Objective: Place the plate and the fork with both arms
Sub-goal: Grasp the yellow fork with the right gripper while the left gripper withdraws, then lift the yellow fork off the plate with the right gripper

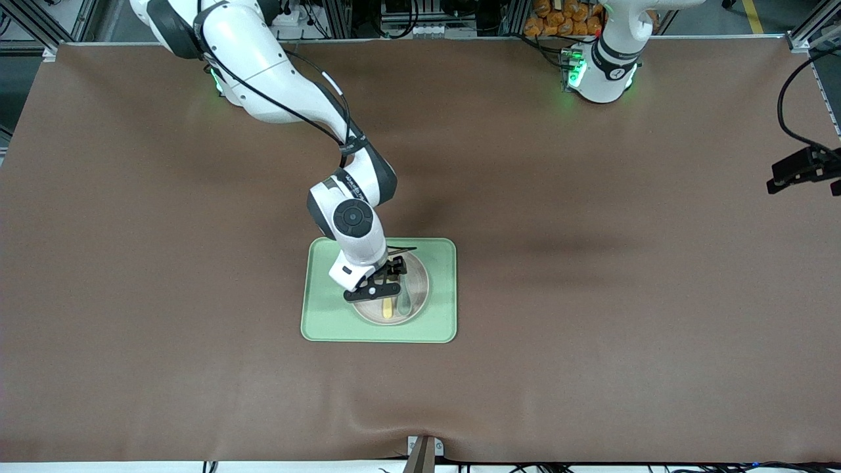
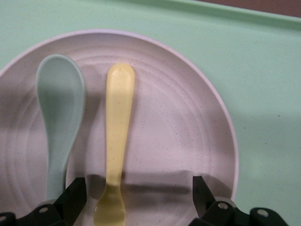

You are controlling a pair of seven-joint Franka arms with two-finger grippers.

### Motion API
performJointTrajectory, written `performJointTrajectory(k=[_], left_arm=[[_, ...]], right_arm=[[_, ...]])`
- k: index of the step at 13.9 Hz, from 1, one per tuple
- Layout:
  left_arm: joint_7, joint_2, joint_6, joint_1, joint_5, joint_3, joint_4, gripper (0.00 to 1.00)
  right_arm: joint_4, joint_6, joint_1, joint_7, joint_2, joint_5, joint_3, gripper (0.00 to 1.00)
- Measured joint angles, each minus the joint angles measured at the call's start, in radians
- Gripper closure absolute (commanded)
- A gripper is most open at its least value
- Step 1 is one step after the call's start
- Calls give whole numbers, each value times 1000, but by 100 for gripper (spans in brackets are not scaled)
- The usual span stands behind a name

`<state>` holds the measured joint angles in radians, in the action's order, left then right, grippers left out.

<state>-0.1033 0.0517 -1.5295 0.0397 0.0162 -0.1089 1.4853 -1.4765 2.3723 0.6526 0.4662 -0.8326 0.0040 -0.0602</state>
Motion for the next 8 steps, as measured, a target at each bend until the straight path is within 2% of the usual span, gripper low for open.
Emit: performJointTrajectory(k=[1, 2, 4, 5, 6, 8], left_arm=[[28, -33, 6, 1, 0, 13, 21, 0], [48, -63, 12, 2, 3, 30, 37, 0], [74, -104, 21, 5, 8, 59, 55, 0], [79, -114, 22, 7, 8, 65, 60, 0], [79, -119, 23, 8, 8, 67, 64, 0], [79, -119, 22, 9, 8, 71, 69, 0]], right_arm=[[0, 0, 0, 0, -1, 0, 0, 0], [0, 0, 0, 0, -1, 0, 0, 16], [0, 0, 0, 0, -2, -1, -2, 60], [0, 0, 0, 0, -2, -1, -4, 87], [1, 1, 0, 0, -2, -1, -7, 100], [7, 1, -1, 2, -2, -1, -8, 100]])
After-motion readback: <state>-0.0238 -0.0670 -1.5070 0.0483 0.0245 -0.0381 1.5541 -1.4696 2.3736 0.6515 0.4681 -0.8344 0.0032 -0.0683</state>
